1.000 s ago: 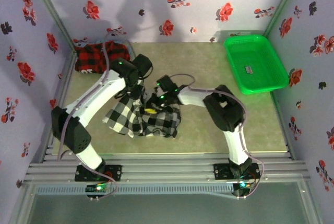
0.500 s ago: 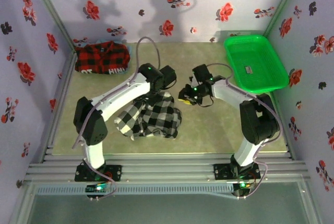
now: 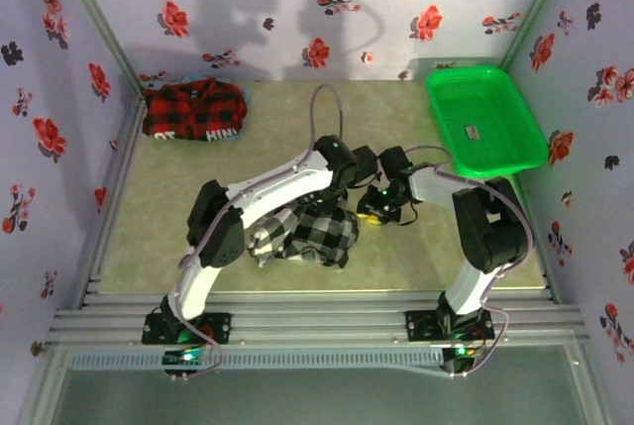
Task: Fold and stack the long sleeve shirts
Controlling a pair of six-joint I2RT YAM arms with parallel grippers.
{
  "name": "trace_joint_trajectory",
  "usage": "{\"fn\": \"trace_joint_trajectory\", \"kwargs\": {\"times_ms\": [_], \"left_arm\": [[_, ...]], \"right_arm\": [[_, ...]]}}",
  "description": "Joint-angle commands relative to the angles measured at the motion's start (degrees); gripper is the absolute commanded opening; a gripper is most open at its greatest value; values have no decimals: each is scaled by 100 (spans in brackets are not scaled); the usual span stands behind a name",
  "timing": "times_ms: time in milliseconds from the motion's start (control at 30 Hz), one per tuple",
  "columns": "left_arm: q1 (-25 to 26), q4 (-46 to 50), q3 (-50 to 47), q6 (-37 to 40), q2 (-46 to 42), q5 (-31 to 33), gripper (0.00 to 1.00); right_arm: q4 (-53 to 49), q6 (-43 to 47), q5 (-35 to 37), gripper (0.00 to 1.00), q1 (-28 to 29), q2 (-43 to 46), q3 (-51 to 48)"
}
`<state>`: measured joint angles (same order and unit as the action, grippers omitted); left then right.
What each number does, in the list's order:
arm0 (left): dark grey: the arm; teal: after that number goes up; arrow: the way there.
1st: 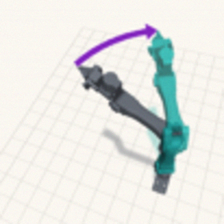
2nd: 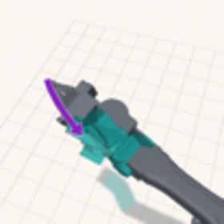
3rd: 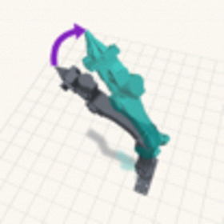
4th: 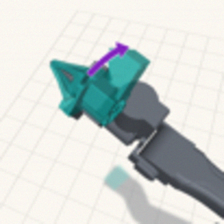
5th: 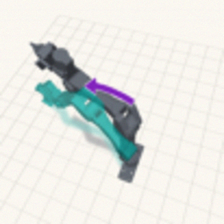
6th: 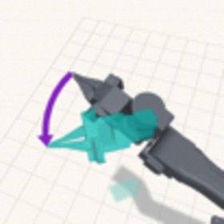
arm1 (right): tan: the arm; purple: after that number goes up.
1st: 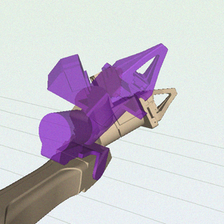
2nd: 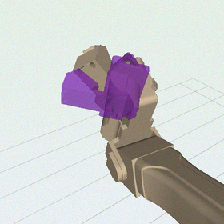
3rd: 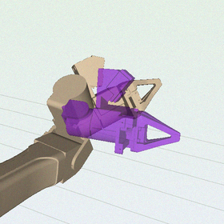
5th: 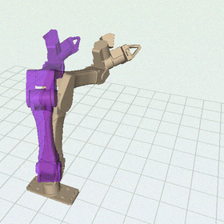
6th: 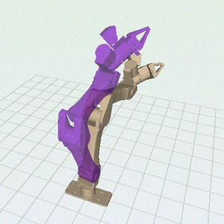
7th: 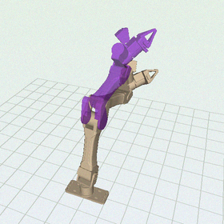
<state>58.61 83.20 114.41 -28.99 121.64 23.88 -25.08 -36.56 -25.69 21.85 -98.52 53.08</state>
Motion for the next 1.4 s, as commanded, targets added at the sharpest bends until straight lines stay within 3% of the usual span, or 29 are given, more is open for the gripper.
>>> {"fn": "trace_joint_trajectory", "kwargs": {"times_ms": [0, 467, 1100, 1167, 1267, 1367], "left_arm": [[47, 104, 238, -584, 98, -237, 9], [71, -821, 5, -1573, 64, -828, 9], [171, -2031, -481, -2285, 5, -1238, 9], [199, -2410, -822, -2446, -118, -1415, 13], [235, -3358, -1505, -2768, -407, -1674, 34], [229, -4105, -1945, -3042, -710, -1768, 43]], "right_arm": [[169, 11, 4, 31, -13, -56, -172], [431, 8, -189, 28, -4, -97, -467], [449, 107, -254, 26, -5, -168, -615], [441, 113, -260, 26, -13, -161, -615], [415, 94, -271, 27, -29, -133, -596], [357, 33, -261, 28, -201, 148, -694]]}}
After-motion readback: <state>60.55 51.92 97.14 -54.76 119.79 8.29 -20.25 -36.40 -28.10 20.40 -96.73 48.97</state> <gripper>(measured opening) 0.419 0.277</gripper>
